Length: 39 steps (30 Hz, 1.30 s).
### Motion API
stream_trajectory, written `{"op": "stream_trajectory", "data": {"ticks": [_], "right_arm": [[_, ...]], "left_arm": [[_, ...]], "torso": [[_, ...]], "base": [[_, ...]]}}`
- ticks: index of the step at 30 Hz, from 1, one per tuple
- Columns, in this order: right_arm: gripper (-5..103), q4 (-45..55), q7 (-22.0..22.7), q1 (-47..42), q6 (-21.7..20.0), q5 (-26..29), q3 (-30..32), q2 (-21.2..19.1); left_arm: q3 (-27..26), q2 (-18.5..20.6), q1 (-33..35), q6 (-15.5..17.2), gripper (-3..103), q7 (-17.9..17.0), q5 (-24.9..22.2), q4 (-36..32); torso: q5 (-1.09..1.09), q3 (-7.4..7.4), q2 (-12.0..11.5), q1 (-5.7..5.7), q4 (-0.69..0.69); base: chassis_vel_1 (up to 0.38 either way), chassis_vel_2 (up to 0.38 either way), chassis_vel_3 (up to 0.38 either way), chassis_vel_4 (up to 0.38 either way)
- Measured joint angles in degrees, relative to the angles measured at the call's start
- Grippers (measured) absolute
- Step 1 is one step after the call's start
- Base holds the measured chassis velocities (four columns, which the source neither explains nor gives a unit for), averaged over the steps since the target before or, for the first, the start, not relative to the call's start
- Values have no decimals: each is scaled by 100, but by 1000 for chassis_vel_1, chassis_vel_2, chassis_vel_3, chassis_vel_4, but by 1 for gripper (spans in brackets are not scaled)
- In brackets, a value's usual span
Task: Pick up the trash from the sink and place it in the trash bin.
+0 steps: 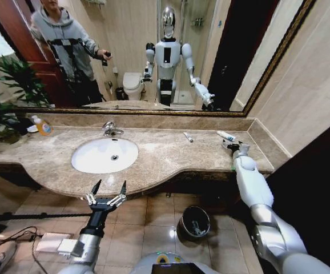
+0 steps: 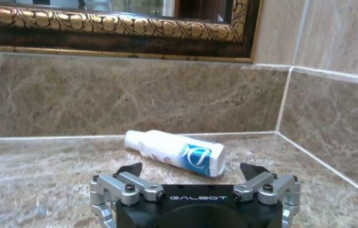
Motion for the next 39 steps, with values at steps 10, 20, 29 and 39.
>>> {"op": "stream_trajectory", "data": {"ticks": [10,20,29,39], "right_arm": [[100,-578,-100,484,204,-79,-44,5],[100,-960,-389,732,229,-76,-73,-54],[100,-894,-555,587,137,127,-91,-175],[100,-144,-699,-84,39,402,-128,-263]], "left_arm": [[0,0,0,0,100,0,0,0],[0,0,0,0,100,0,0,0],[0,0,0,0,100,0,0,0],[0,0,0,0,100,0,0,0]], "torso": [[1,0,0,0,0],[2,0,0,0,0],[1,0,0,0,0],[2,0,0,0,-1]], "base": [[0,0,0,0],[0,0,0,0],[0,0,0,0],[0,0,0,0]]}}
